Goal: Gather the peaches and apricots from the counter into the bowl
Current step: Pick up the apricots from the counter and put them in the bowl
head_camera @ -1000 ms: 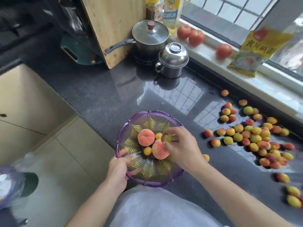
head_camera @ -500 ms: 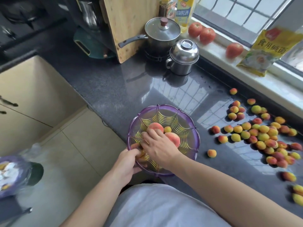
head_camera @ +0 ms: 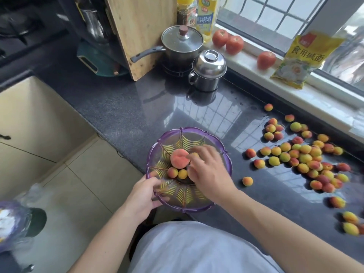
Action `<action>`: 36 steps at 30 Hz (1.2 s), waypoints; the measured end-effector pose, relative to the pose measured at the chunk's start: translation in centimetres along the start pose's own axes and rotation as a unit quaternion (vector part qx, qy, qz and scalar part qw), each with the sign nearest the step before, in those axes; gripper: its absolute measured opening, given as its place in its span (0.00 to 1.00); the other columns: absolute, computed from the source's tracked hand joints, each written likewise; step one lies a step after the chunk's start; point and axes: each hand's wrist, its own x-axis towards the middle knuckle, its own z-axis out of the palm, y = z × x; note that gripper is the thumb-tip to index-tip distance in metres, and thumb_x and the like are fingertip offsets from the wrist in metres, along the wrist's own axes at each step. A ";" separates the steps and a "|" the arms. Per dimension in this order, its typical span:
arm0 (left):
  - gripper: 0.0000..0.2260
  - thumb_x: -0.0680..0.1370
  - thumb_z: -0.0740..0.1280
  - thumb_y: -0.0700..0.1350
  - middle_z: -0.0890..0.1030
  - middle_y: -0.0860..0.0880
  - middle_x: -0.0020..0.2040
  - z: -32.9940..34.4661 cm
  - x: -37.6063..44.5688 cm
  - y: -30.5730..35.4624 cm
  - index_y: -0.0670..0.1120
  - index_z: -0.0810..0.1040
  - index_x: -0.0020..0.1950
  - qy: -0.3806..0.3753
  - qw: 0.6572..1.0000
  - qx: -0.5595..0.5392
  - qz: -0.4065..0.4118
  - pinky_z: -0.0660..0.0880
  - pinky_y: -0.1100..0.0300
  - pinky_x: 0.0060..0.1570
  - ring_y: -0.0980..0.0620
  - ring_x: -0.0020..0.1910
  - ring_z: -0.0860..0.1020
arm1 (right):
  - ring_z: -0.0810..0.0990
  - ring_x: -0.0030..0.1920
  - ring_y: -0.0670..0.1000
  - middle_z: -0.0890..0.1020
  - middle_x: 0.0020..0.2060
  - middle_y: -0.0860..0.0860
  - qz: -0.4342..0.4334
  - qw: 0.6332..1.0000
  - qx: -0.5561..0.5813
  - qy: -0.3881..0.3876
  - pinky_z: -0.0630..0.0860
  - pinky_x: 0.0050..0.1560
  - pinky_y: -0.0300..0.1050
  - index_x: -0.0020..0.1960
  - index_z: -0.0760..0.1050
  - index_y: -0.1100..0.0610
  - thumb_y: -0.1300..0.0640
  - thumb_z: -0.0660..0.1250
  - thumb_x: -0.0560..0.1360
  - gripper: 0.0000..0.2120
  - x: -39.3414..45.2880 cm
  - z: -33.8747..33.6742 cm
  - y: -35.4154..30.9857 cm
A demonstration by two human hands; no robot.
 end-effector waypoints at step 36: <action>0.09 0.86 0.65 0.50 0.86 0.45 0.62 1.0 -1.3 -0.1 0.54 0.80 0.64 -0.092 0.969 0.226 -0.039 0.82 0.43 0.60 0.43 0.57 0.86 | 0.80 0.51 0.54 0.83 0.50 0.50 0.281 0.930 0.114 -0.205 0.76 0.49 0.48 0.58 0.79 0.49 0.53 0.67 0.77 0.10 -4.7 -3.4 -0.1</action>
